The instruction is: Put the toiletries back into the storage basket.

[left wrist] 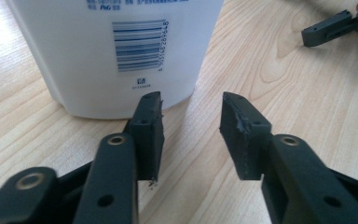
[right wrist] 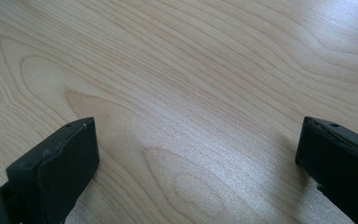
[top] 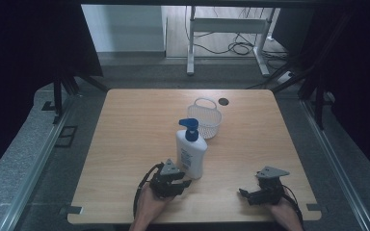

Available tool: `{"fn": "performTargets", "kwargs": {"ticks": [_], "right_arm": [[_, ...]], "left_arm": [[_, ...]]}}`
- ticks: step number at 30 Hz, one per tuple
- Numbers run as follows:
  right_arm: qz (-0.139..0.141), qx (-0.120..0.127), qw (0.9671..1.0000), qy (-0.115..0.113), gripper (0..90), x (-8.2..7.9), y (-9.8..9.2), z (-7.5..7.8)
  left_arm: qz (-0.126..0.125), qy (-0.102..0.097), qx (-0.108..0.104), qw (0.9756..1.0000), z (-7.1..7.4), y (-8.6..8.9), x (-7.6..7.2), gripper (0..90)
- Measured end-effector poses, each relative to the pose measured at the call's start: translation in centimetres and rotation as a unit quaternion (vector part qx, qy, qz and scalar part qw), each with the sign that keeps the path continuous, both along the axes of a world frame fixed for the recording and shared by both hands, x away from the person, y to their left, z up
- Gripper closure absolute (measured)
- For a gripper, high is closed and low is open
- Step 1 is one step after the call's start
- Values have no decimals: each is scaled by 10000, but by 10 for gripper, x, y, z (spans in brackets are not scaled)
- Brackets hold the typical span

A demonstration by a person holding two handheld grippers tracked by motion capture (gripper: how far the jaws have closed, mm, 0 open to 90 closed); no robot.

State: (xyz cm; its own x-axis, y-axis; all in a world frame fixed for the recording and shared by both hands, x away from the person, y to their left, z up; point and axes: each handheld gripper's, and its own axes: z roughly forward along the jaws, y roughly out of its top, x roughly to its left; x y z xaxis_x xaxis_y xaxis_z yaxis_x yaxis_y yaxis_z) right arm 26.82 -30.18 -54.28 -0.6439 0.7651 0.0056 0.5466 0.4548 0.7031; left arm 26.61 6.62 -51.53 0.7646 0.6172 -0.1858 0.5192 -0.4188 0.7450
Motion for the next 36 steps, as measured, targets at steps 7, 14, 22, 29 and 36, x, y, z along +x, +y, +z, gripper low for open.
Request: {"fn": "performTargets", "kwargs": {"ticks": [7, 14, 22, 29, 36], "right_arm": [[5, 31, 10000, 29, 0, 0, -1, 0], [8, 7, 10000, 58, 0, 0, -2, 1], [96, 81, 9999, -24, 0, -2, 0, 6], [208, 20, 9997, -141, 0, -5, 4, 13], [311, 34, 9994, -153, 0, -6, 9, 19]], "left_arm": [[-4, -37, 50, 10000, 2, 5, -5, 499], [59, -136, 91, 9998, 5, 17, -12, 404], [245, -170, 263, 9992, -1, 27, -18, 299], [363, -116, 325, 9987, -7, 31, -19, 255], [461, -120, 529, 9975, -14, 33, -22, 215]]}}
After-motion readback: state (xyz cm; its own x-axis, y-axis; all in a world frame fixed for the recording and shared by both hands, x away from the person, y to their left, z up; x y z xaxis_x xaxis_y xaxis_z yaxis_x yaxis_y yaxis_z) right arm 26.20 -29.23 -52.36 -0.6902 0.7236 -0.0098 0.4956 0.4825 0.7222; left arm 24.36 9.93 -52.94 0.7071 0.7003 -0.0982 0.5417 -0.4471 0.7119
